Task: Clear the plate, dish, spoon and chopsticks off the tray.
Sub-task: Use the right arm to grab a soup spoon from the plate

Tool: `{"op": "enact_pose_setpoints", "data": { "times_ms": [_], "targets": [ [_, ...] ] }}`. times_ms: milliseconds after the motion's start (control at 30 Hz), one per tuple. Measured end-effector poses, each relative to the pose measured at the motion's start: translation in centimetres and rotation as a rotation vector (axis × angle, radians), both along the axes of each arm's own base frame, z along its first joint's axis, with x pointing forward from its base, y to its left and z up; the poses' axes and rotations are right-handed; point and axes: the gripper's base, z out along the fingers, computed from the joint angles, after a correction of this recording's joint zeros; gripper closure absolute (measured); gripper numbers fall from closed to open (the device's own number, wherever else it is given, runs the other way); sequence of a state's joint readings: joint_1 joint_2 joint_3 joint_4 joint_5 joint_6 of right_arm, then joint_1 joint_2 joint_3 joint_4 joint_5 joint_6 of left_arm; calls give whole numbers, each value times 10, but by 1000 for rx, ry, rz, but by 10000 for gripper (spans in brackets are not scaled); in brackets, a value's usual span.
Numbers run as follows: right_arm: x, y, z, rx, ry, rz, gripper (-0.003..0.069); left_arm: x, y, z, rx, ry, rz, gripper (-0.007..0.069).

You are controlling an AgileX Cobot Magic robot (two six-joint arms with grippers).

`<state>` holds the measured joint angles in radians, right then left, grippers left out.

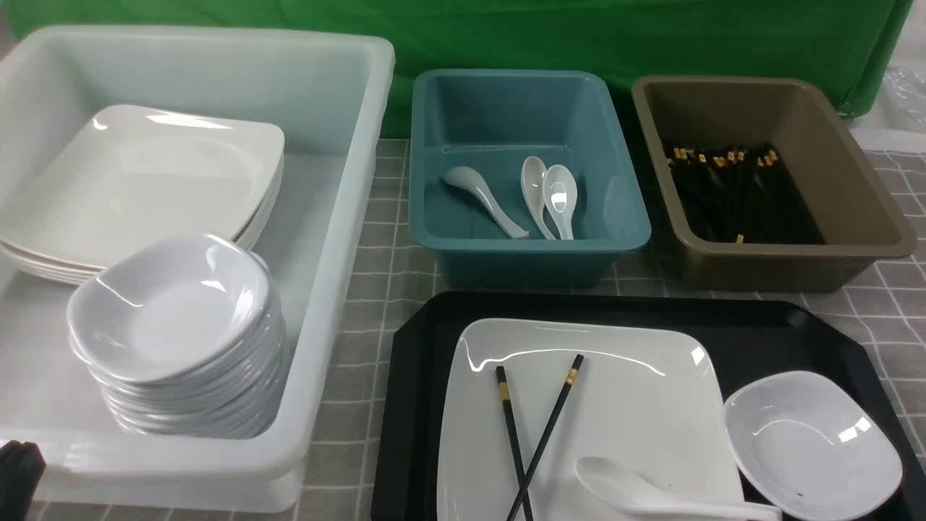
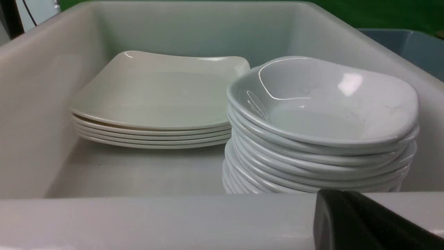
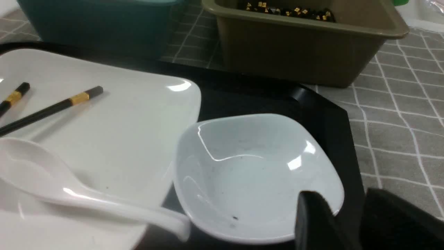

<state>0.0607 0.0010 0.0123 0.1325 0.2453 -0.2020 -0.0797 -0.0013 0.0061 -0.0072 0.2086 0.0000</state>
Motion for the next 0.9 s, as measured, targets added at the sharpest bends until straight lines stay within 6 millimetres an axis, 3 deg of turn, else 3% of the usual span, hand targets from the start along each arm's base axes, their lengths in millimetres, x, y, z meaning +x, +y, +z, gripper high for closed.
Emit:
{"op": "enact_pose_setpoints", "data": {
  "times_ms": [433, 667, 900],
  "targets": [
    [0, 0, 0, 0, 1, 0, 418, 0, 0, 0, 7, -1, 1, 613],
    [0, 0, 0, 0, 1, 0, 418, 0, 4, 0, 222, -17, 12, 613],
    [0, 0, 0, 0, 1, 0, 418, 0, 5, 0, 273, -19, 15, 613]
  ]
}}
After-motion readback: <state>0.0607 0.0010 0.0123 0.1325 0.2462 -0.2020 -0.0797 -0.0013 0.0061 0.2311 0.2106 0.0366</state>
